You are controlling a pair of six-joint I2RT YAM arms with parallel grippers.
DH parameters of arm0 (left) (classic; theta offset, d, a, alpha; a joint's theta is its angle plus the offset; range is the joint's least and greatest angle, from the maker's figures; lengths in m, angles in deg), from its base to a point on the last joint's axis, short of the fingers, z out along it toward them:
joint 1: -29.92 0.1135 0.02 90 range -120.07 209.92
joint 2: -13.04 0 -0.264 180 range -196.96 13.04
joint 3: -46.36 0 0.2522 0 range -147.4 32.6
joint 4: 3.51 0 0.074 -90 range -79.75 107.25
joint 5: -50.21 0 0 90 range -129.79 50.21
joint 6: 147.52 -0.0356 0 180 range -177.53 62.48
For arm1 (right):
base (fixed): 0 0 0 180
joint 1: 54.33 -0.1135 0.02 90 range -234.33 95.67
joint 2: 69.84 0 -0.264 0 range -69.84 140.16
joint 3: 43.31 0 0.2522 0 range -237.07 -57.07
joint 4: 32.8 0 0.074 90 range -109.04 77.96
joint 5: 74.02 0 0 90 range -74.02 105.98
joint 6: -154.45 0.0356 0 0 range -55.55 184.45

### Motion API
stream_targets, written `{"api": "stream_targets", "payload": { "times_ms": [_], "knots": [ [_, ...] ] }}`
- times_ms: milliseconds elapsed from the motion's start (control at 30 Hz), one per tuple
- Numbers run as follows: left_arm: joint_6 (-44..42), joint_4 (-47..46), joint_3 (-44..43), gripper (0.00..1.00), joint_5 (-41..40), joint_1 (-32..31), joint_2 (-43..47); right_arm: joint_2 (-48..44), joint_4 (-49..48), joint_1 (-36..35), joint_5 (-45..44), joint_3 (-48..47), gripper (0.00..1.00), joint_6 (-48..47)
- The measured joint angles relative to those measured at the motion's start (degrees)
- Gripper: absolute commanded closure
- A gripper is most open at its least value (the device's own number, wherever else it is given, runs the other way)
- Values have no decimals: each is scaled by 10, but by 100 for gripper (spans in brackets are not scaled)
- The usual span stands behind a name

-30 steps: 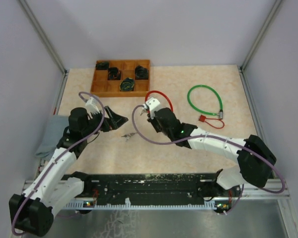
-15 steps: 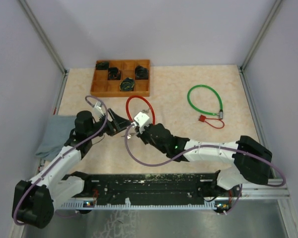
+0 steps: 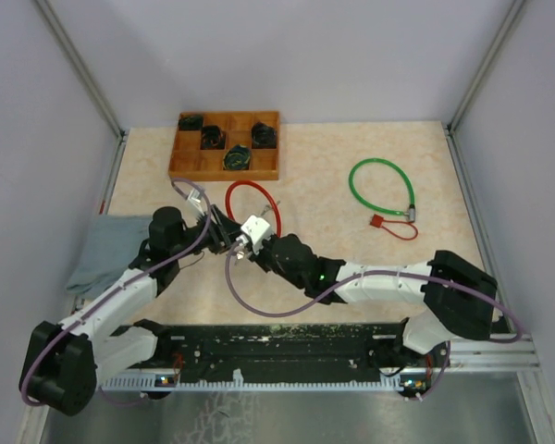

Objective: Unlock with the key
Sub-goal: Pick up the lock from the center of the board, then move the key to the center of the board.

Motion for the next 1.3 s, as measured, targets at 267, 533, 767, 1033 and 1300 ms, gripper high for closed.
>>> {"api": "stream_targets", "payload": {
  "times_ms": [267,533,767,1033,1300],
  "knots": [
    [-6,-3,4,87,-27,-3,1,8,-11,-2,3,-4,87,-11],
    [-28,3,11,100,-83,0,34,-7,15,6,19,-8,59,-9],
    [-78,56,-14,100,-99,63,46,-70,68,70,83,-8,49,18],
    [-164,159,-128,100,-126,110,47,-78,136,170,150,-19,48,66],
    [-239,212,-162,100,-184,137,73,40,180,180,225,-69,48,59]
  ]
}}
